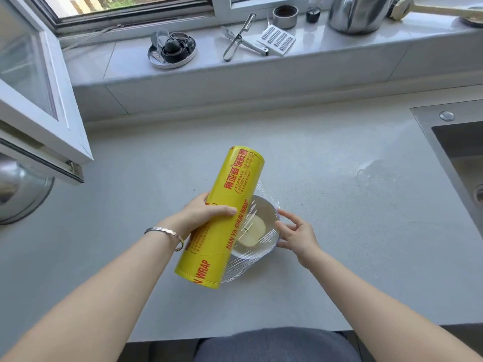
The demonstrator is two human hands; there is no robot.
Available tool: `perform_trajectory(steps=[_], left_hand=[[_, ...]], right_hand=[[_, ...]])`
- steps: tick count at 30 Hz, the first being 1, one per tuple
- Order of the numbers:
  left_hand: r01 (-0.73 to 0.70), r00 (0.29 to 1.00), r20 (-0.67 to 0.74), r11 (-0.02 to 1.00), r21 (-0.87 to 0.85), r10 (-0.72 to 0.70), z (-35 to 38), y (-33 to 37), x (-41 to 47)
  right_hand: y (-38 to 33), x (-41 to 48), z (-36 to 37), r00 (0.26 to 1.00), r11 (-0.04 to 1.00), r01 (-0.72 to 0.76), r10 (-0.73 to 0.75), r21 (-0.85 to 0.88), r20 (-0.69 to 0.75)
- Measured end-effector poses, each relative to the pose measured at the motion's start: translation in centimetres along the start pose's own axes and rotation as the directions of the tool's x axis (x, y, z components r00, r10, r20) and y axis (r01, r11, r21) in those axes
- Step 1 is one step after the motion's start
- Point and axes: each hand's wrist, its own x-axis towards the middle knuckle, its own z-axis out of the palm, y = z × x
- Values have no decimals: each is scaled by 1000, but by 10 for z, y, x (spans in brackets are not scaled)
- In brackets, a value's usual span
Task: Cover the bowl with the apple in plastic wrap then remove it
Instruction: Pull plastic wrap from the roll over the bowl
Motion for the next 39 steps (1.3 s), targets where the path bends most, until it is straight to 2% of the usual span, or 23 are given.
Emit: perform_trajectory(steps=[3,5,7,9,11,12,15,17,21,24,27,29,34,36,39], left_hand=[[-39,979,-199,999,-24,33,3,-13,0],[-33,934,-353,998,47,48,6,-22,-4],[42,876,-481,988,149,36,11,-28,-9],[124,841,-540,962,245,29,15,-33,-9],[137,855,-517,947,290,35,17,-37,-7],[107,875,-483,966,235,20,15,-37,-6],[-1,944,-328,992,-124,-40,2,-36,-4],[18,981,-181,965,-261,-67,-7,-36,-2],[35,999,10,922,-384,-34,-6,-38,7],[48,998,48,882,-468,-29,-1,-37,11],[49,995,97,898,-438,-7,5,-36,11],[37,998,59,922,-385,-15,9,-35,11],[25,987,-149,963,-267,-67,18,-42,10],[34,950,-298,976,-213,-98,22,-48,13],[137,880,-452,989,-55,-147,24,-57,13]], right_hand=[[-1,1,-2,1000,1000,7,-7,-7,-7],[-1,1,-3,1000,1000,9,-9,-11,-13],[-2,2,-3,1000,999,10,-11,-30,-18],[-2,4,-3,1000,999,8,-9,-51,-27],[-2,6,-5,999,997,9,-11,-72,-32],[-3,6,-7,999,997,9,-12,-80,-33],[-7,7,-13,1000,994,13,-15,-106,-22],[-12,7,-17,1000,992,15,-16,-123,-8],[-18,5,-26,1000,988,15,-14,-153,9],[-20,5,-34,1000,985,21,-21,-174,2],[-20,4,-40,1000,983,19,-19,-183,3],[-21,3,-44,1000,981,14,-13,-195,8],[-24,2,-53,1000,966,10,-4,-258,24],[-25,3,-56,999,960,12,-2,-279,37],[-27,3,-61,999,953,21,-5,-303,52]])
